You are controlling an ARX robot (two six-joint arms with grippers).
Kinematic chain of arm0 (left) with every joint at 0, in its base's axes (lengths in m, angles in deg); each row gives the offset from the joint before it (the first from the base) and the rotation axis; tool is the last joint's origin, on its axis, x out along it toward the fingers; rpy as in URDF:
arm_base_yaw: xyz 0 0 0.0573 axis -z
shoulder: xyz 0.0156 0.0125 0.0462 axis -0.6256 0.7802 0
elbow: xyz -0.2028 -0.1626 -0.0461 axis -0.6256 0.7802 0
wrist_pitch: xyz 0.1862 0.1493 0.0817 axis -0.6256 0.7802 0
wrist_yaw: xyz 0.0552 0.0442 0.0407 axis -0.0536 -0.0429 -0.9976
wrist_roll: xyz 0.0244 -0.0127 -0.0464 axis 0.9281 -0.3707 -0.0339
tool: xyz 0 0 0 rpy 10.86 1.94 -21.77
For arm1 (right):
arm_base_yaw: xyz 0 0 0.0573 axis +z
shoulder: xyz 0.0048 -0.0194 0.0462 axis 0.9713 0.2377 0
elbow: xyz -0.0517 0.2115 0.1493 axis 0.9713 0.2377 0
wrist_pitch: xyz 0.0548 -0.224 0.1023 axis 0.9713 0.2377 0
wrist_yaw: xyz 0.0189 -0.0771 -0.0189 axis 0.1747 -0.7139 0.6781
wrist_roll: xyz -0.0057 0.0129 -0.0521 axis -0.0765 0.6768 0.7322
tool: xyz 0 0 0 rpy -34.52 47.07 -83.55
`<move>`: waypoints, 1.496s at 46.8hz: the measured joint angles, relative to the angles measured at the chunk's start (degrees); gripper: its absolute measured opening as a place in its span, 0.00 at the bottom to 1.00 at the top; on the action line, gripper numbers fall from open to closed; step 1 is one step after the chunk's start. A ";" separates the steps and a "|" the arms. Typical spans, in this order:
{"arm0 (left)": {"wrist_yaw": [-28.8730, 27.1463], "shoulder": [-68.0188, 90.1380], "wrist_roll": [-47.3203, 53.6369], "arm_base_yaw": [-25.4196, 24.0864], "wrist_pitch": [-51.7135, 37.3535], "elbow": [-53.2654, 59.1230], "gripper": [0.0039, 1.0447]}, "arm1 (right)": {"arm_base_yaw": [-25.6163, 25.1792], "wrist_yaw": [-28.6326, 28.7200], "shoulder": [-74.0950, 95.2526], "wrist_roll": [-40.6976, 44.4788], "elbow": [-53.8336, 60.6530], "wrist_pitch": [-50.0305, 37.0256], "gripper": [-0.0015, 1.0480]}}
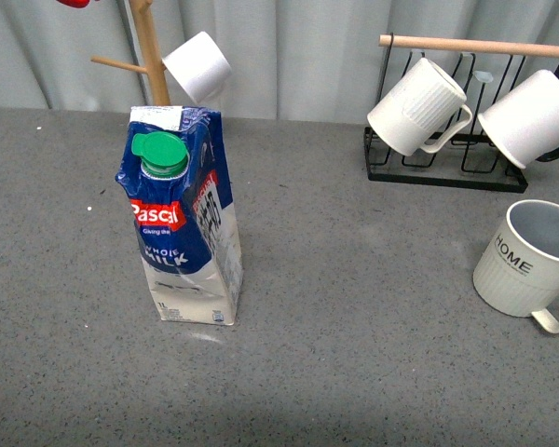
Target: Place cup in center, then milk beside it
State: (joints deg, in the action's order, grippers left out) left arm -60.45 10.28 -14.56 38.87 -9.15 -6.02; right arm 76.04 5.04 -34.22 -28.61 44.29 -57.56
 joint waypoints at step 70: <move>-0.02 -0.02 0.00 0.00 0.00 0.00 0.94 | -8.90 0.26 70.16 1.53 -16.52 -28.76 0.91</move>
State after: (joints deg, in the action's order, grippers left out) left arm -60.47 10.26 -14.56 38.87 -9.15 -6.02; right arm 67.15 5.30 35.94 -27.08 27.77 -86.32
